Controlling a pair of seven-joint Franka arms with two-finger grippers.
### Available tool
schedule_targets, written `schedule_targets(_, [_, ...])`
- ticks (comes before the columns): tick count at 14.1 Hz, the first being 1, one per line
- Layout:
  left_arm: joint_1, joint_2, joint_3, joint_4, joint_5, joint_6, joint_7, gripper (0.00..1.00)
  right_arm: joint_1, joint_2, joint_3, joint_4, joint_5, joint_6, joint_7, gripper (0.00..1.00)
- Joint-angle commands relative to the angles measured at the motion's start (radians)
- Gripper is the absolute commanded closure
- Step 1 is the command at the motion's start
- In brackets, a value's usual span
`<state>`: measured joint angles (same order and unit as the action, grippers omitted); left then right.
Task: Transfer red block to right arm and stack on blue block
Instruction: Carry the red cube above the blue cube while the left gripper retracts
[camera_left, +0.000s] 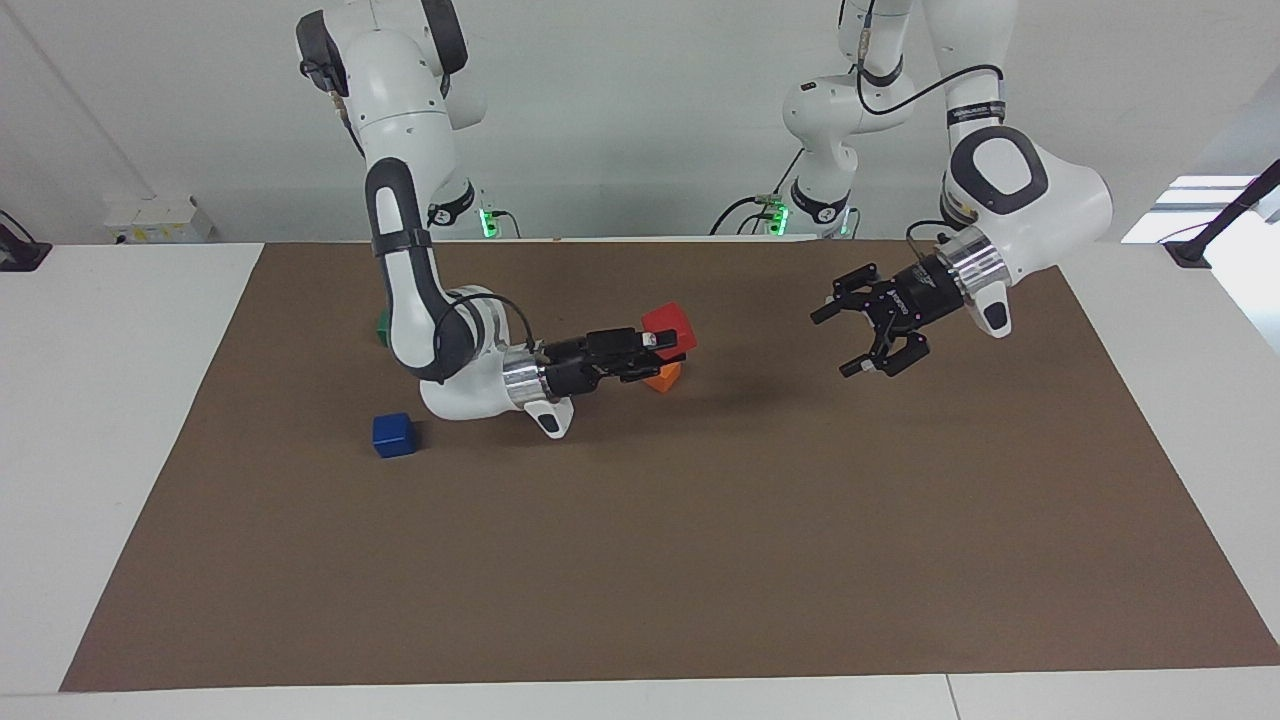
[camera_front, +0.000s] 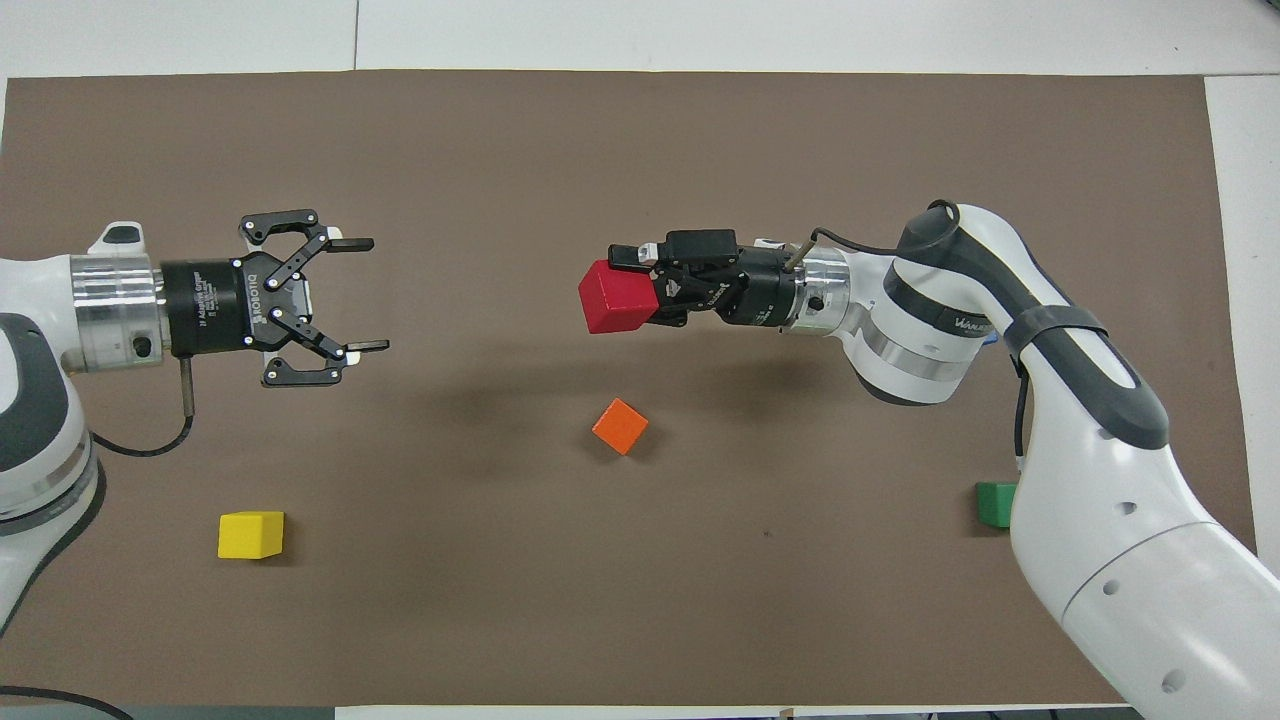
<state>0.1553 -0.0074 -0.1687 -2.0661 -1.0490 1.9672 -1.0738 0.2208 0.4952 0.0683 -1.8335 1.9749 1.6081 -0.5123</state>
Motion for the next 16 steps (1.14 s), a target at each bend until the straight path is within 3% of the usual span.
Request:
schedule_targets(1, [0.097, -0.014, -0.008, -0.005, 0.140, -0.105, 0.163, 0.00, -0.014, -0.098, -0.007, -0.003, -0.149, 0.137, 0.151, 1.00])
schedule_targets(4, [0.160, -0.017, -0.008, 0.003, 0.255, -0.187, 0.309, 0.00, -0.093, -0.158, -0.013, 0.020, -0.348, 0.173, 0.297, 1.00])
schedule_targets(8, [0.208, 0.010, -0.006, 0.098, 0.456, -0.336, 0.607, 0.00, -0.185, -0.213, -0.015, 0.071, -0.689, 0.231, 0.426, 1.00])
schedule_targets(10, [0.210, 0.032, -0.008, 0.167, 0.608, -0.405, 0.794, 0.00, -0.196, -0.218, -0.028, 0.146, -0.940, 0.253, 0.536, 1.00])
schedule_targets(13, [0.198, 0.024, -0.008, 0.173, 0.795, -0.401, 1.071, 0.00, -0.202, -0.211, -0.028, 0.247, -1.326, 0.240, 0.607, 1.00])
schedule_targets(16, [0.191, 0.018, -0.009, 0.173, 0.848, -0.355, 1.123, 0.00, -0.215, -0.211, -0.028, 0.247, -1.575, 0.231, 0.585, 1.00])
